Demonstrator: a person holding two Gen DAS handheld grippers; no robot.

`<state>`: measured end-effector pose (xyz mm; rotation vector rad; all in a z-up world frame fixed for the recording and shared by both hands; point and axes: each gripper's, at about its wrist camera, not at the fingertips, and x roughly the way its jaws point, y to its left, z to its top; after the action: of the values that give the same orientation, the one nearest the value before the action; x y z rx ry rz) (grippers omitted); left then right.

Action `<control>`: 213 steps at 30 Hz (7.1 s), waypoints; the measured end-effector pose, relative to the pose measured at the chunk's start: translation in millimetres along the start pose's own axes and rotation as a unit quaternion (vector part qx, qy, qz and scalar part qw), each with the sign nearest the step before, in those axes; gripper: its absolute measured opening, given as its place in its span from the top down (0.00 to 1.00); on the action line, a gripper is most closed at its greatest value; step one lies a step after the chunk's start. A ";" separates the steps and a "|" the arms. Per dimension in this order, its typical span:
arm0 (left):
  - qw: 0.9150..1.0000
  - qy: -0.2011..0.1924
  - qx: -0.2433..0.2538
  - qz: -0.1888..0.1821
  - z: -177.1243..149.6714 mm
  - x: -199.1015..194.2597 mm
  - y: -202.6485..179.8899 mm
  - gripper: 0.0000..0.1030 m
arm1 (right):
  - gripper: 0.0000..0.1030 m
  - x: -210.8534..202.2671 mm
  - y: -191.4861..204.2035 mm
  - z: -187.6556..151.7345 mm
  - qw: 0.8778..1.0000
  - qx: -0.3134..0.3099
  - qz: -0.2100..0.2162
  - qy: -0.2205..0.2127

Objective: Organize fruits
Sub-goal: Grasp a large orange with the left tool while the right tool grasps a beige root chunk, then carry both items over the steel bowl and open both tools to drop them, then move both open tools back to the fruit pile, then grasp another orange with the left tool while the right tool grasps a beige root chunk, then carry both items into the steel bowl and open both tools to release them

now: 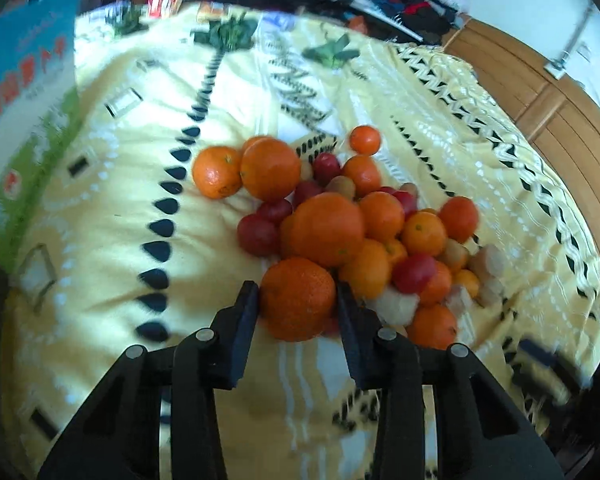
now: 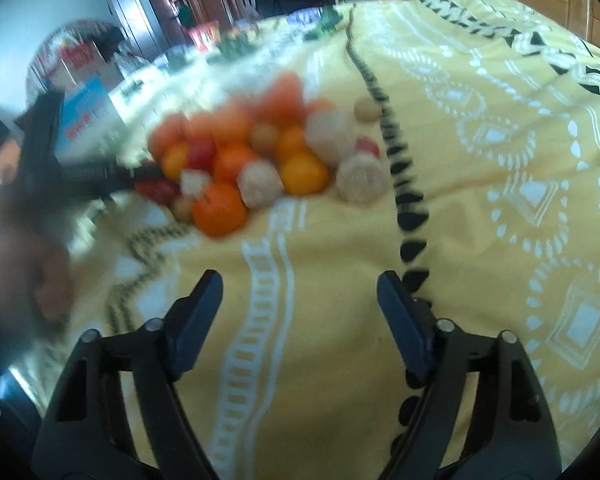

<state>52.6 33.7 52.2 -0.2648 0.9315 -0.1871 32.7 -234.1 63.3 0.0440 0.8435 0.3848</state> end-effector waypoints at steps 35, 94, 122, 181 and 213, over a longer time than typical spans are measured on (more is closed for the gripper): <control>0.990 -0.122 0.017 0.073 4.2 -160.2 13.7 0.61 | 0.64 -20.1 83.2 91.9 0.993 -0.113 0.013 -0.045; 0.924 -0.041 -0.243 0.294 -116.7 -308.2 328.6 0.59 | 0.64 43.9 525.3 -0.4 0.908 -0.320 0.227 0.149; 0.927 -0.149 -0.178 0.295 -90.8 -356.8 261.7 0.45 | 0.29 -81.2 431.1 13.8 0.919 -0.305 0.232 -0.089; 0.994 0.034 0.102 -0.032 -36.6 46.4 -106.0 0.58 | 0.67 13.4 -15.3 27.2 0.998 0.056 0.018 0.020; 0.955 -0.218 -0.079 0.184 -37.1 -341.6 144.3 0.59 | 0.67 -58.9 277.2 80.0 0.967 -0.163 0.193 -0.032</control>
<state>-170.6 258.5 248.5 -0.2621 0.5415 0.2846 -31.1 12.2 211.5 -0.0862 0.6960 0.8821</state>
